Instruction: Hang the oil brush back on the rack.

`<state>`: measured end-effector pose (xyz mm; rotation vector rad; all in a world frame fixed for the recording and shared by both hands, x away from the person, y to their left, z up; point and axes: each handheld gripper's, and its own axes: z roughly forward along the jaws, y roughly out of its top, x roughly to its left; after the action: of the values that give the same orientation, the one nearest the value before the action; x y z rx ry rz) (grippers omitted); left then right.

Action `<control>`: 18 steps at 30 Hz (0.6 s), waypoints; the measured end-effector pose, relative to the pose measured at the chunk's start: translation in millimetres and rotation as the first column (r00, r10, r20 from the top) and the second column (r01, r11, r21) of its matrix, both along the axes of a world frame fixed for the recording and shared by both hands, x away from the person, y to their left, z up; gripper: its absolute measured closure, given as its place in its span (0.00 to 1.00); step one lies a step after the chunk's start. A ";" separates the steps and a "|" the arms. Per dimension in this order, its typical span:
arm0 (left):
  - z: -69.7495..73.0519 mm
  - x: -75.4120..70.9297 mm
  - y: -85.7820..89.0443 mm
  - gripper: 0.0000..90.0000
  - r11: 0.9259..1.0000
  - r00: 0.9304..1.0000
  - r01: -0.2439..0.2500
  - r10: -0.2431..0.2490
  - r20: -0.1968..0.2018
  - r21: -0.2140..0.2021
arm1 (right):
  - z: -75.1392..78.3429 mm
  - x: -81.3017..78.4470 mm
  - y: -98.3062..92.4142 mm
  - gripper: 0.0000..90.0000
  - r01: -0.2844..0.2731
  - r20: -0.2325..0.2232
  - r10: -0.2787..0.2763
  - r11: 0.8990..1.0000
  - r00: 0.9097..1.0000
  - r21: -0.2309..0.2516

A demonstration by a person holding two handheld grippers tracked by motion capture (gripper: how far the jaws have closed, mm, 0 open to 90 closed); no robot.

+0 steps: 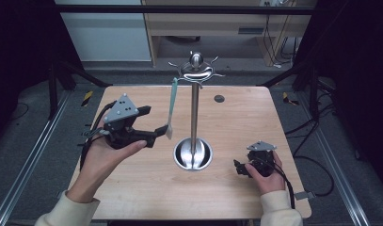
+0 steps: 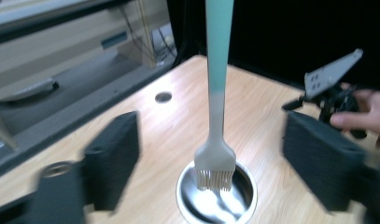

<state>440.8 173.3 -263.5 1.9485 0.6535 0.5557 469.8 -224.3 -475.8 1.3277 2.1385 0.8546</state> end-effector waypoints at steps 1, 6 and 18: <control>-2.2 -2.2 2.1 0.15 1.000 1.000 -0.009 0.009 0.000 0.003 | -0.1 0.0 0.0 0.08 0.000 0.000 0.000 1.000 1.000 -0.003; -15.8 -11.4 15.7 0.08 1.000 0.999 -0.025 0.025 -0.023 -0.009 | 0.1 -0.8 -0.2 0.08 0.003 -0.001 -0.003 1.000 1.000 0.000; -57.6 -23.6 35.8 0.07 0.997 0.997 -0.053 0.056 -0.055 0.048 | -0.4 -0.7 -0.2 0.08 0.002 -0.005 -0.002 1.000 1.000 -0.006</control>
<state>417.2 209.1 -321.1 2.0007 0.7375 0.5553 469.1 -224.5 -476.2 1.3301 2.1416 0.8450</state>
